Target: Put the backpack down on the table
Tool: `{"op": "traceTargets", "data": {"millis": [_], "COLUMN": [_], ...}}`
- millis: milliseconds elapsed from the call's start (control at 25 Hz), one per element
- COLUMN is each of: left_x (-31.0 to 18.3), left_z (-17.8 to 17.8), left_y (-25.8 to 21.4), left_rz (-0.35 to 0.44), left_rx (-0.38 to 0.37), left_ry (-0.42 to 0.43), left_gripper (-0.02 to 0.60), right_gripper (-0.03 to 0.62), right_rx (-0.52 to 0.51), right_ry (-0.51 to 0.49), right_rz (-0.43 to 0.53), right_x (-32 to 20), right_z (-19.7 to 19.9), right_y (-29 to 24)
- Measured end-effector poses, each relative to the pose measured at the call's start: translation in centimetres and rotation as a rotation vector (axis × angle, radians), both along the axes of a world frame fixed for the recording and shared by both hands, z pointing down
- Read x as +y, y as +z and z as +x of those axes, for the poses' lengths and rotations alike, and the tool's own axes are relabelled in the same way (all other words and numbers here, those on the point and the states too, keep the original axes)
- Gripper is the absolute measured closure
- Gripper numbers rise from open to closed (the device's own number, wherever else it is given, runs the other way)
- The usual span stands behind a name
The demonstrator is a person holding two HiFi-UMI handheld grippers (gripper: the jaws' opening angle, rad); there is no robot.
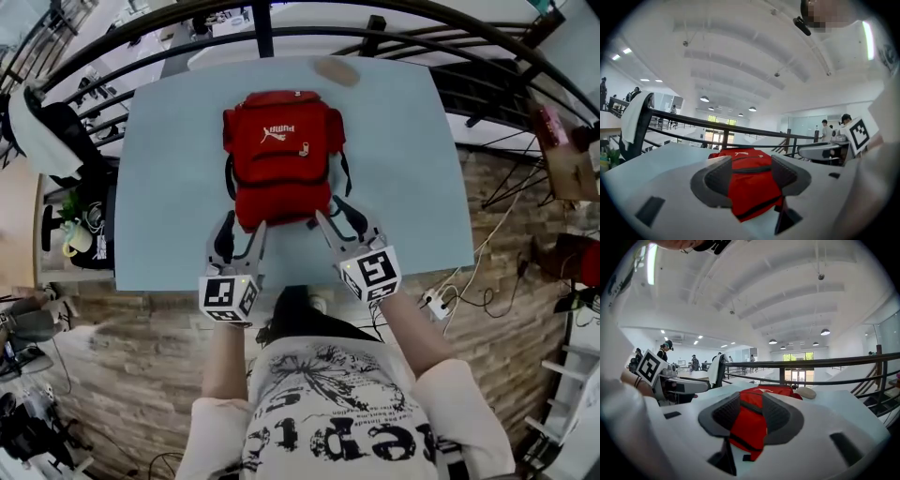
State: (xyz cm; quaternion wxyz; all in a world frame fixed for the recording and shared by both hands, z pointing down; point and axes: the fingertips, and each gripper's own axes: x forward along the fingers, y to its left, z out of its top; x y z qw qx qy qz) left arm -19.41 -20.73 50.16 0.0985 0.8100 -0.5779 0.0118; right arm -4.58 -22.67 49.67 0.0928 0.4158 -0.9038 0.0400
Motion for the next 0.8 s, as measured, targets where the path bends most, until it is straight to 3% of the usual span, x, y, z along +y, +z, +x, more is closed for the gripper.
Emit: {"op": "traceTargets", "data": {"millis": [160,280,800], "left_x": [2.2,3.5,8.5], "left_z": [0.3,0.4,4.1], "left_y": [-2.7,-4.8,-12.0], "left_rz": [0.031,0.047,0.204], "left_rx": [-0.027,-0.025,-0.128], "left_ry": [0.001,-0.011,0.064], "left_gripper": [0.472,0.536,0.557], "right_gripper": [0.540,0.597,0.600], "right_rx": [-0.017,-0.019,-0.053], "right_ry": [-0.005,-0.013,-0.133], "right_rz": [0.039,0.076,0.214], "right_x": [2.1,3.4,8.4], "right_z": [0.3,0.5,-0.6], "right_y": [-2.7,-4.7,-11.8]}}
